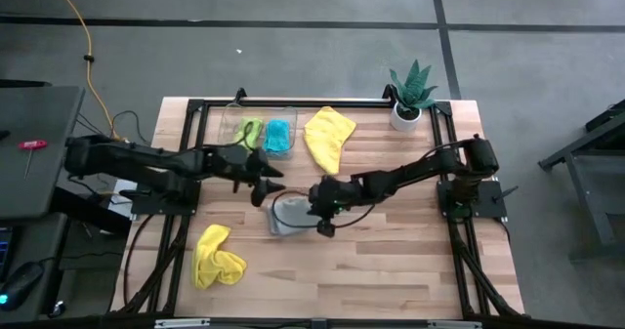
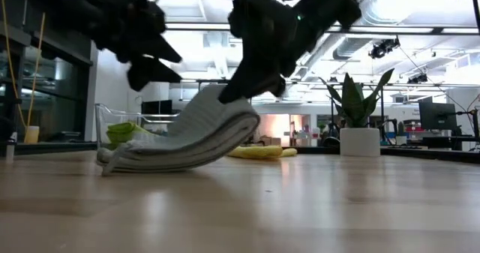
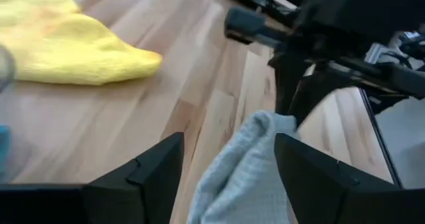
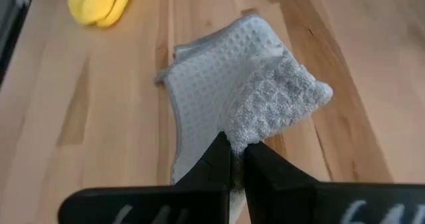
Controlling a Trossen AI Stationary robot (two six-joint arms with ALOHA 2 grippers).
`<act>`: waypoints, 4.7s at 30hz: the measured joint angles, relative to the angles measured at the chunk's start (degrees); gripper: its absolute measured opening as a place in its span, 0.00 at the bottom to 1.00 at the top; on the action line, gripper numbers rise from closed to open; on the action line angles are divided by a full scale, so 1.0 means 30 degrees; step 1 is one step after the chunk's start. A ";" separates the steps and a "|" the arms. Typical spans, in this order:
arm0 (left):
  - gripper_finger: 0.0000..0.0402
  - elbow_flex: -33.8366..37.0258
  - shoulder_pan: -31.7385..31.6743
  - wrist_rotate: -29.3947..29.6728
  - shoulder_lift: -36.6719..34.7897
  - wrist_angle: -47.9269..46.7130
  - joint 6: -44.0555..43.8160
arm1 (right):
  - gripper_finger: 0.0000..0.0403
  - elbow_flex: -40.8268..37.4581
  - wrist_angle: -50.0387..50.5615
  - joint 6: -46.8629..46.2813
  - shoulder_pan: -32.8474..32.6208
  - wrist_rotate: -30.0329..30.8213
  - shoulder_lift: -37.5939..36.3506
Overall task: Fold microfiber towels
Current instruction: Put the gray towel into the transparent bin
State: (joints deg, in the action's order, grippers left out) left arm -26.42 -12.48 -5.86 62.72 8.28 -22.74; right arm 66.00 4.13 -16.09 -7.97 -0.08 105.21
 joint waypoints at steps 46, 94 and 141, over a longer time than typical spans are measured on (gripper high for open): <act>0.57 -0.4238 0.0287 -1.0611 0.7330 -0.0767 0.3150 | 0.00 0.2628 0.1412 0.5873 -0.0248 0.1967 -0.0058; 0.01 -0.4205 -0.1173 -0.8475 0.1859 -0.8884 0.0112 | 0.42 0.2643 0.7791 0.0507 0.0639 0.5124 -0.3048; 0.02 -1.0511 -1.4086 -1.0892 0.4627 -0.4932 -0.9367 | 0.55 0.2548 1.1126 -0.2644 0.2433 0.8865 -0.4357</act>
State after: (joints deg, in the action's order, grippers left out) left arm -57.95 -54.74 -38.54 76.60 -6.51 -50.84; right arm 73.65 37.50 -24.02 -0.67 26.52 92.14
